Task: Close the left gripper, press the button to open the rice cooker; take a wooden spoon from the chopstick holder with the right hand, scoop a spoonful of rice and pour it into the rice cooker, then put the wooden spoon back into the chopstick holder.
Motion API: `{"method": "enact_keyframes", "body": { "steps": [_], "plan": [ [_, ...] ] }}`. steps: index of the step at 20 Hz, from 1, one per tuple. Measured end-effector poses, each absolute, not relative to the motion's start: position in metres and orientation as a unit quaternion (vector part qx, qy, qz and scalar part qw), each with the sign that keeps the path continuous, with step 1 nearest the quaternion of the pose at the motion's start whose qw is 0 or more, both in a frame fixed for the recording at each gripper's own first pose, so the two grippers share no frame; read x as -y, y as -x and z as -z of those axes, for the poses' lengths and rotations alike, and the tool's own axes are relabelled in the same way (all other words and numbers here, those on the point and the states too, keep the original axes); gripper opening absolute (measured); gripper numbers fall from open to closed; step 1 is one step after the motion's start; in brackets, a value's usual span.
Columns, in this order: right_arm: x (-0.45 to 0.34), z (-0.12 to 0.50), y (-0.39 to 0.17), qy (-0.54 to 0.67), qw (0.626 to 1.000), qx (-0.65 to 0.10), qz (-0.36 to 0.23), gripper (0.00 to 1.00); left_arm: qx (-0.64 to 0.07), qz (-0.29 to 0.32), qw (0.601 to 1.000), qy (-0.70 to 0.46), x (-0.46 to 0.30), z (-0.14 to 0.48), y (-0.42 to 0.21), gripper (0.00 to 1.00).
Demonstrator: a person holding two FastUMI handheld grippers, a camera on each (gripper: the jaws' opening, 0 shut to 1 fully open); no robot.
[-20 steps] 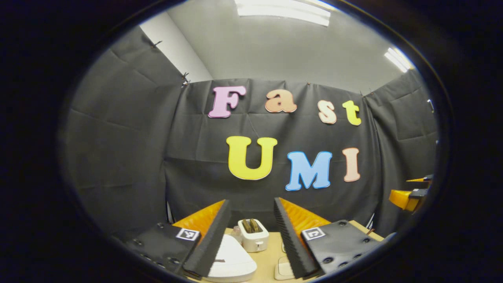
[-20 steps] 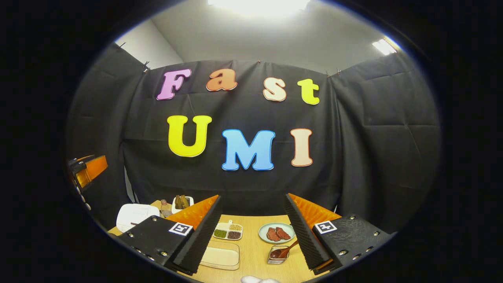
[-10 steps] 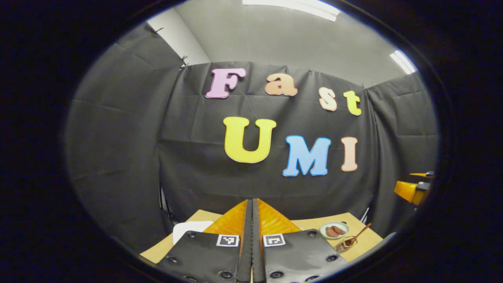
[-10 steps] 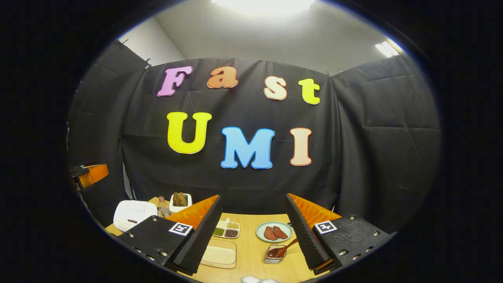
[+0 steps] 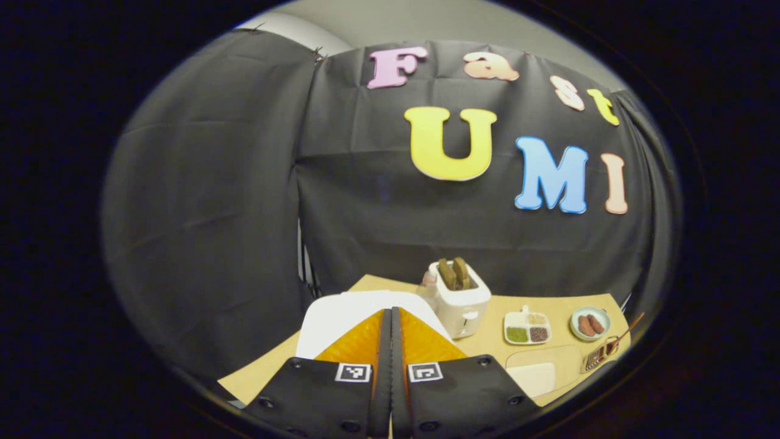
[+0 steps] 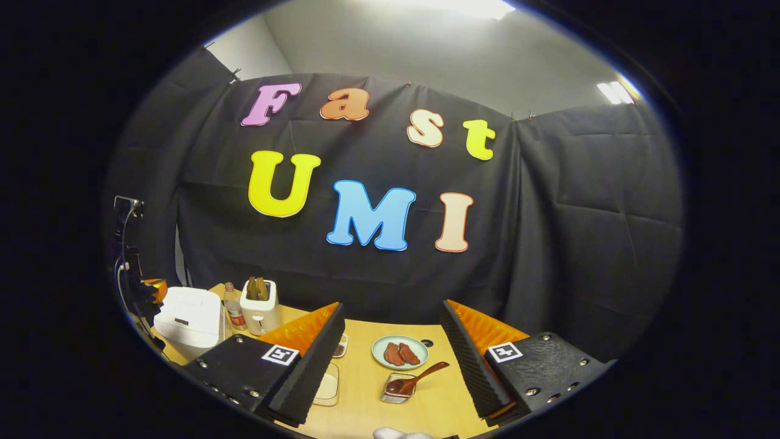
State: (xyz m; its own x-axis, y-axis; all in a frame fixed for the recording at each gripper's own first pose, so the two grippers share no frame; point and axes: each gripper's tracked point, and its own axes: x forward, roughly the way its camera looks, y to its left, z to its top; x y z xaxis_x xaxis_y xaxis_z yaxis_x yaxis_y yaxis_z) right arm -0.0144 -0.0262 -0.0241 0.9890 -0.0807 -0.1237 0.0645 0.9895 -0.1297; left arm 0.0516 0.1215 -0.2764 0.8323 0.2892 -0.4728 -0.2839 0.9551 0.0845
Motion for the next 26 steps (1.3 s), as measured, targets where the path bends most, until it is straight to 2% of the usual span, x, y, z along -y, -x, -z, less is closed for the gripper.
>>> {"method": "enact_keyframes", "body": {
  "steps": [7,18,22,24,26],
  "plan": [
    [0.044,0.037,0.016,0.064,0.993,-0.086,0.058,0.97,-0.342,-0.172,0.923,0.033,-0.128,0.369,-0.033,0.08],
    [0.024,0.054,0.014,0.054,0.992,-0.106,0.028,0.97,-0.369,-0.159,0.916,0.021,-0.130,0.372,-0.030,0.09],
    [0.026,0.064,0.014,0.048,0.992,-0.110,0.029,0.97,-0.319,-0.154,0.935,0.024,-0.131,0.337,-0.047,0.09],
    [0.025,0.065,0.016,0.038,0.993,-0.110,0.028,0.97,-0.246,-0.161,0.956,0.015,-0.137,0.281,-0.065,0.09],
    [0.020,0.062,0.015,0.015,0.994,-0.104,0.020,0.98,-0.145,-0.154,0.977,0.006,-0.134,0.209,-0.078,0.08]
  ]
}}
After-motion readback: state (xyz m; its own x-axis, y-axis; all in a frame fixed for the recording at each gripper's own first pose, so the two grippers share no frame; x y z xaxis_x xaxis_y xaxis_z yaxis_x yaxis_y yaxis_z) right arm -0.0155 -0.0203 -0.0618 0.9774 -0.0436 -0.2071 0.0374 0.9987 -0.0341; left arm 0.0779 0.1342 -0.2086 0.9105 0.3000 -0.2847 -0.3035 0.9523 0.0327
